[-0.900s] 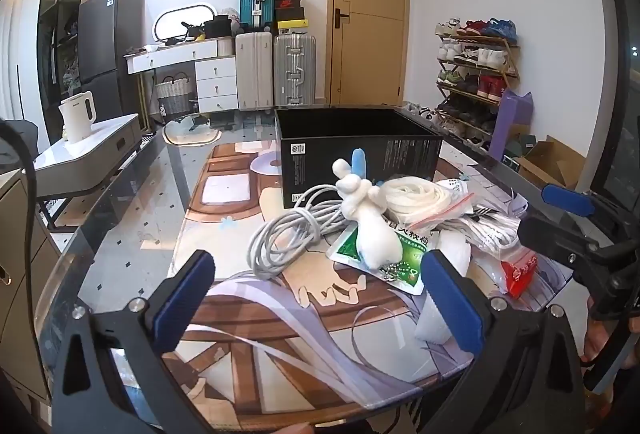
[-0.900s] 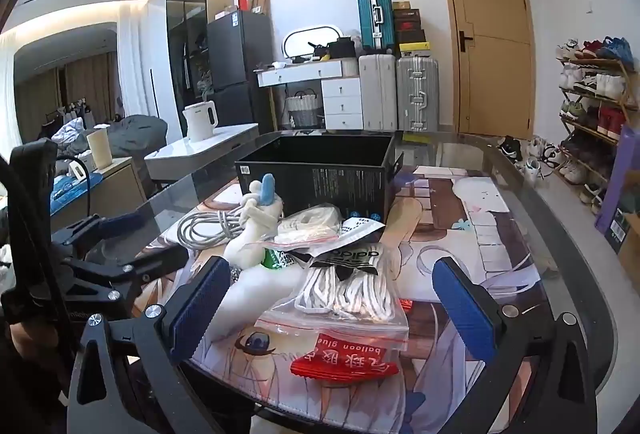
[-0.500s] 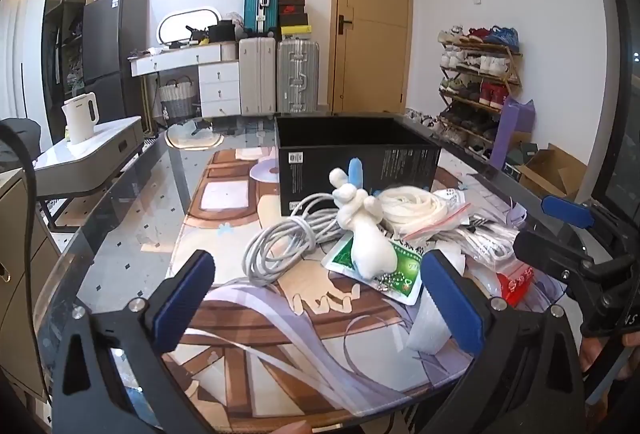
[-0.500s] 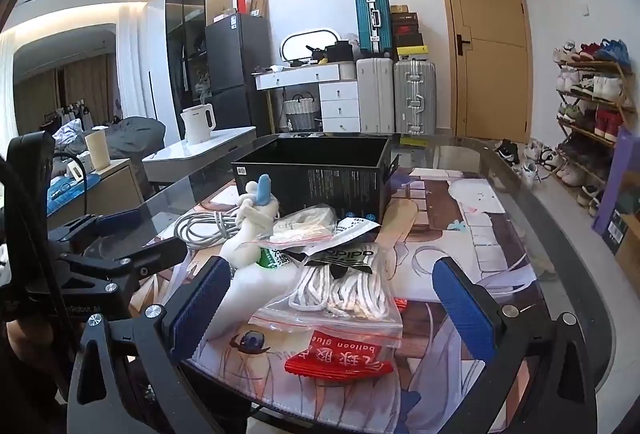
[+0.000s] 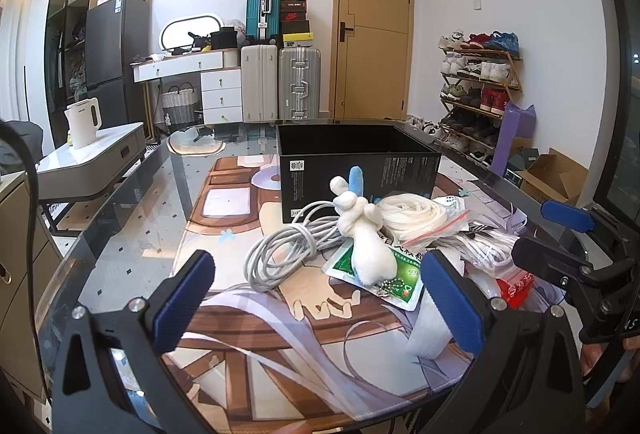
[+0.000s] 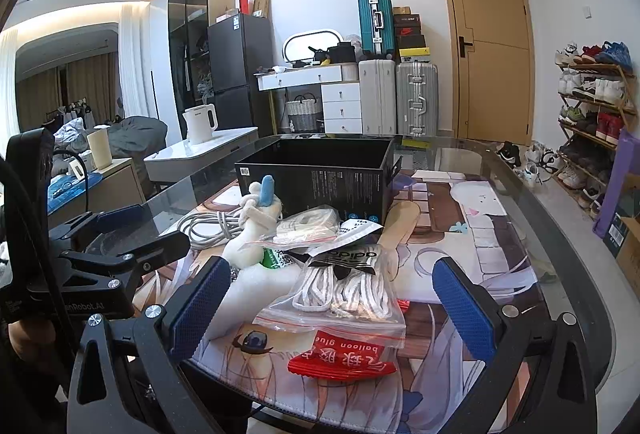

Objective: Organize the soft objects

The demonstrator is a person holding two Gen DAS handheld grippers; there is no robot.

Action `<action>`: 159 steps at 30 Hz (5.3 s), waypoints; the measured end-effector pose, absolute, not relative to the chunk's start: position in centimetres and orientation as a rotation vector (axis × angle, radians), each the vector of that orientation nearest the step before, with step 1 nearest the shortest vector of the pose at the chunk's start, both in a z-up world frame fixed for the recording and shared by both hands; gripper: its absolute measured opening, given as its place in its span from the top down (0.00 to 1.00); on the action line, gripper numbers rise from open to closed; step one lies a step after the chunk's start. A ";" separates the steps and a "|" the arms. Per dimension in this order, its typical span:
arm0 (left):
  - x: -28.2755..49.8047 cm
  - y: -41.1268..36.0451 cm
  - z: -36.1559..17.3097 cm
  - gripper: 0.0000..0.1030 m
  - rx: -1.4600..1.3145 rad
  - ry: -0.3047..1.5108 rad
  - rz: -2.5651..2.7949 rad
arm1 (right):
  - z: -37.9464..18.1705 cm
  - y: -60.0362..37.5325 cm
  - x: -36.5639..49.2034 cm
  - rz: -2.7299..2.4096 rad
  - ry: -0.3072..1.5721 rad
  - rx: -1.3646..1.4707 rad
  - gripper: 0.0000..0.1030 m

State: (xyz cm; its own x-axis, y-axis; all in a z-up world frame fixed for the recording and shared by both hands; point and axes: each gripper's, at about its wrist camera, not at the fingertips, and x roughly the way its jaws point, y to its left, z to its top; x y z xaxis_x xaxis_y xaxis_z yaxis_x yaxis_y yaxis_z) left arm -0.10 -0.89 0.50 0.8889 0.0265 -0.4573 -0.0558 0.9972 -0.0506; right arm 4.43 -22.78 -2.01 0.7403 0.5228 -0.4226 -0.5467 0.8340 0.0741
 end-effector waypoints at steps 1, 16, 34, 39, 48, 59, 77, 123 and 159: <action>-0.1 -0.6 0.4 0.00 -0.066 0.473 0.043 | -2.0 -22.7 4.4 0.588 0.446 -0.057 0.00; -0.1 -0.5 0.4 0.00 -0.075 0.463 0.050 | -2.2 -22.7 4.5 0.588 0.444 -0.059 0.00; -0.2 -0.5 0.4 0.00 -0.073 0.463 0.050 | -2.3 -22.6 4.4 0.591 0.446 -0.061 0.00; -0.1 -0.5 0.4 0.00 -0.073 0.465 0.049 | -2.3 -22.6 4.4 0.590 0.445 -0.061 0.00; -0.2 -0.2 0.1 0.00 -0.072 0.471 0.041 | -2.7 -22.3 4.9 0.573 0.473 -0.083 0.00; -0.7 0.0 0.2 0.00 -0.080 0.456 0.002 | -2.1 -22.7 5.4 0.554 0.501 -0.095 0.00; -0.2 -1.5 0.6 0.00 -0.045 0.474 -0.105 | -2.2 -22.3 7.2 0.542 0.612 -0.142 0.00; 0.4 -4.2 -0.6 0.81 -0.020 0.564 -0.333 | -3.8 -20.3 11.0 0.612 0.776 -0.178 0.53; -2.8 1.7 4.8 0.80 -0.086 0.413 -0.186 | 2.4 -22.7 7.5 0.594 0.567 -0.096 0.53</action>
State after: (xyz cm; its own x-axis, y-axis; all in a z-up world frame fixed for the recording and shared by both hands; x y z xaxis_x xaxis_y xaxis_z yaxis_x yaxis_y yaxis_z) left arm -2.77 1.72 4.78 0.8994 -0.1966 -0.3903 0.1618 0.9794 -0.1205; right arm 7.53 -22.72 2.43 0.6820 0.5028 -0.5311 -0.5540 0.8292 0.0737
